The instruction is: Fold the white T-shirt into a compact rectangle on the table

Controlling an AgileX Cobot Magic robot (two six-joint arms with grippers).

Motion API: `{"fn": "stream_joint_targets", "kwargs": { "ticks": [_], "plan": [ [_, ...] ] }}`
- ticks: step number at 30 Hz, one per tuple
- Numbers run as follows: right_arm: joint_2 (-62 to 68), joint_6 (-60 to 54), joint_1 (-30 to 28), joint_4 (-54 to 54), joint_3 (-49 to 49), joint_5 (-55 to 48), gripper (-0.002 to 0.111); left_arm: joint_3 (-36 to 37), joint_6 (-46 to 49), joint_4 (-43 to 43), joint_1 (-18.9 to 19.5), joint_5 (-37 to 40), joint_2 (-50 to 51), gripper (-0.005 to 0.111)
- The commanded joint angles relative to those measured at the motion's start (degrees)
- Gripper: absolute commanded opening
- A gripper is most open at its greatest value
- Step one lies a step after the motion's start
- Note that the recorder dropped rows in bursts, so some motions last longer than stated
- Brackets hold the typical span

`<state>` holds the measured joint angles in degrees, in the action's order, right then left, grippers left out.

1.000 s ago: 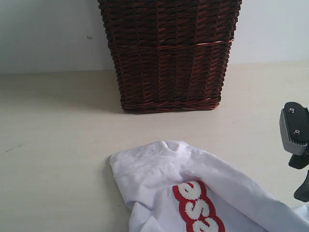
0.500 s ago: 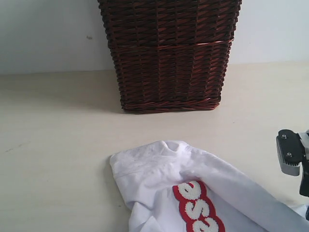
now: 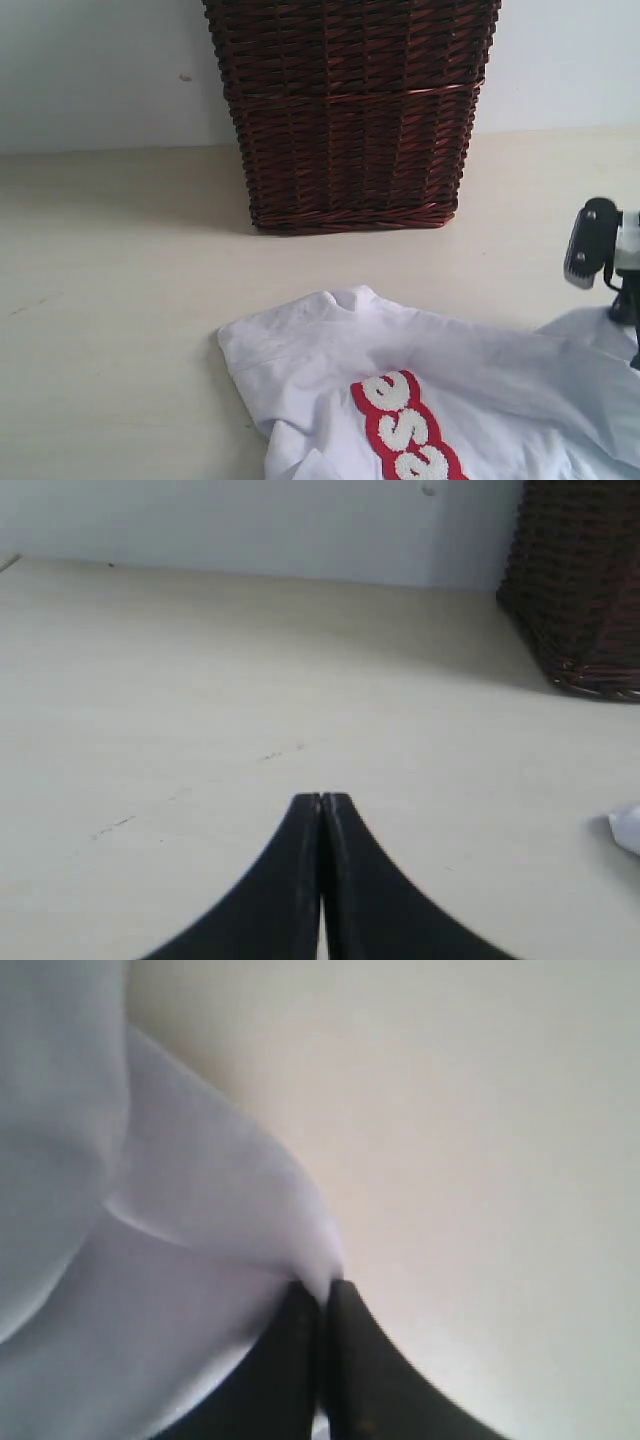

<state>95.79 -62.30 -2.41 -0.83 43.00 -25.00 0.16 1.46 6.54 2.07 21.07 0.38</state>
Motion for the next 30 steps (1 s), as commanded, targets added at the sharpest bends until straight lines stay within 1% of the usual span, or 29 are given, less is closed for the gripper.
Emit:
{"fn": "stream_joint_targets", "kwargs": {
  "ticks": [1,4,7,9,11,14,18,19,21,26,28,30],
  "plan": [
    [-2.1,21.4,-0.2,-15.5,0.2,10.2,0.000,-0.2,-0.2,0.1,0.1,-0.5,-0.4,0.000],
    [-1.8,32.3,-0.4,-25.9,0.2,11.0,0.000,-0.2,-0.2,0.1,0.1,-0.5,-0.4,0.000],
    [-1.1,41.4,-1.8,-31.3,0.2,13.9,0.000,-0.2,-0.2,0.1,0.1,-0.5,-0.4,0.000],
    [-0.6,45.6,-3.6,-32.7,0.2,16.2,0.000,-0.2,-0.2,0.1,0.1,-0.5,-0.4,0.000],
    [-0.1,47.7,-5.5,-32.7,0.3,17.9,0.000,-0.2,-0.2,0.1,0.1,-0.5,-0.4,0.000],
    [0.6,47.8,-8.9,-32.6,0.9,21.3,0.000,-0.2,-0.2,0.1,0.1,-0.5,-0.4,0.000],
    [1.0,48.4,-12.0,-32.1,2.0,28.7,0.000,-0.2,-0.2,0.1,0.1,-0.5,-0.4,0.000],
    [1.0,48.7,-12.4,-32.1,2.1,30.6,0.003,-0.2,-0.2,0.1,0.1,-0.5,-0.4,0.000],
    [1.0,48.7,-12.7,-32.1,2.1,32.9,0.012,-0.2,-0.2,0.1,0.1,-0.5,-0.4,0.000],
    [1.0,48.7,-12.7,-32.1,2.1,33.8,0.053,-0.2,-0.2,0.1,0.1,-0.5,-0.4,0.000],
    [0.8,48.7,-12.7,-32.1,2.1,33.9,0.061,-0.2,-0.2,0.1,0.1,-0.5,-0.4,0.000],
    [-0.7,49.6,-12.5,-32.1,2.1,33.9,0.061,-0.2,-0.2,0.1,0.1,-0.5,-0.4,0.000]
  ]
}}
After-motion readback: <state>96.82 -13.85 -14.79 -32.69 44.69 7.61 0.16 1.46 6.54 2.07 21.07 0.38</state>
